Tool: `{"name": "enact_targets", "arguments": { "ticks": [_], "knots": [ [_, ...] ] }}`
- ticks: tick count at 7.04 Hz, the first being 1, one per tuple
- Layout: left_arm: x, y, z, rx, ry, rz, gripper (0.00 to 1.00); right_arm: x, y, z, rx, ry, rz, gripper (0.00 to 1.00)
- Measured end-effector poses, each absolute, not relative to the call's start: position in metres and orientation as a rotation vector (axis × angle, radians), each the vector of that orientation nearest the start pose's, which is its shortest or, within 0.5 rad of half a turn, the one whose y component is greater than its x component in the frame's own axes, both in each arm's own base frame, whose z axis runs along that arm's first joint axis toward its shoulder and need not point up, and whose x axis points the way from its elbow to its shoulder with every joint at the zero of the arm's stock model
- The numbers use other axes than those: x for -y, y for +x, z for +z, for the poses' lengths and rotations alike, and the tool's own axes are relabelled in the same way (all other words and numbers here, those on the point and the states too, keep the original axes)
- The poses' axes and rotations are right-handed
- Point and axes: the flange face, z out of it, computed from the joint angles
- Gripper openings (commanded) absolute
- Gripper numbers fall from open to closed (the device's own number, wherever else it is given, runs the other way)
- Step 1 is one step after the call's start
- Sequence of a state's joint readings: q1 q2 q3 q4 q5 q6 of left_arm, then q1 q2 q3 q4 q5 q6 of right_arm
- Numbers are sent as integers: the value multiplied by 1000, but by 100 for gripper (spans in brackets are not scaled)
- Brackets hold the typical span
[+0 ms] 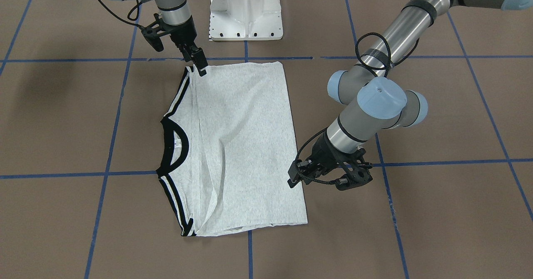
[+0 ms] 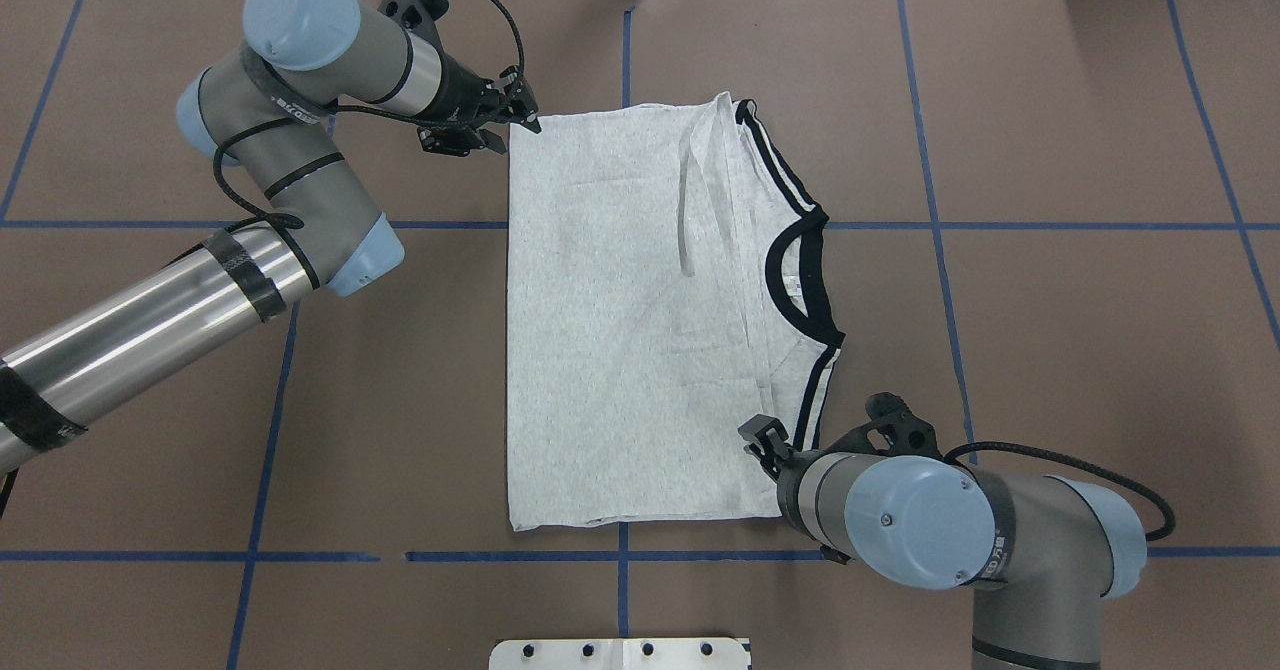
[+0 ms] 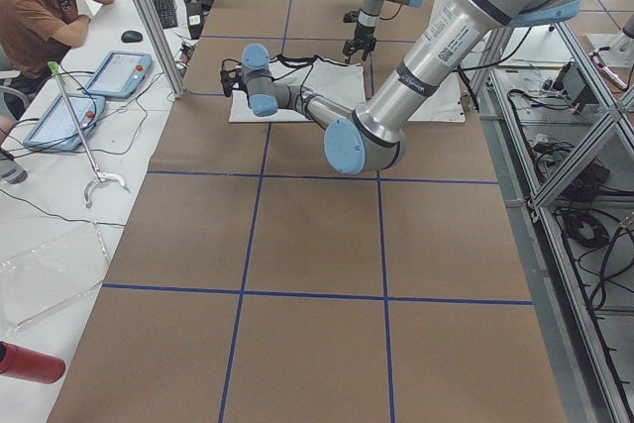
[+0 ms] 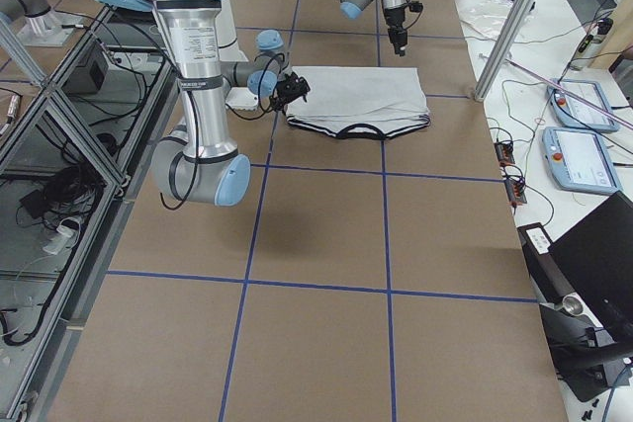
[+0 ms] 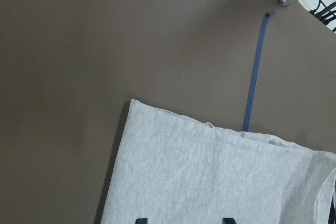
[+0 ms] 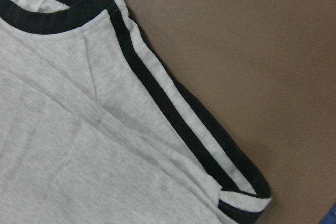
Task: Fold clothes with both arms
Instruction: 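Move the left gripper to a near corner while the right grasps the other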
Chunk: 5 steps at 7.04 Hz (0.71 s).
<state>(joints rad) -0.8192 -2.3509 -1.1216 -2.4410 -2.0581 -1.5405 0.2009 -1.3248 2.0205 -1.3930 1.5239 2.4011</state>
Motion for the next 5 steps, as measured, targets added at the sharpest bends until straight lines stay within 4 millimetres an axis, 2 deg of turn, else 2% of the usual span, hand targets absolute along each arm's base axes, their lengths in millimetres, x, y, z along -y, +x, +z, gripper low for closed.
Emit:
{"name": "enact_targets", "arguments": {
  "ticks": [2,3,5],
  "knots": [
    [633,474,281,-1249,95,-392,57,240,-511,322,859,-232,991,99],
    [632,473,281,-1249,95,-392,57,239,-513,325,853,-229,991,95],
    [631,471,285,-1247,95,-394,56,239,-519,330,840,-223,990,69]
  ]
}}
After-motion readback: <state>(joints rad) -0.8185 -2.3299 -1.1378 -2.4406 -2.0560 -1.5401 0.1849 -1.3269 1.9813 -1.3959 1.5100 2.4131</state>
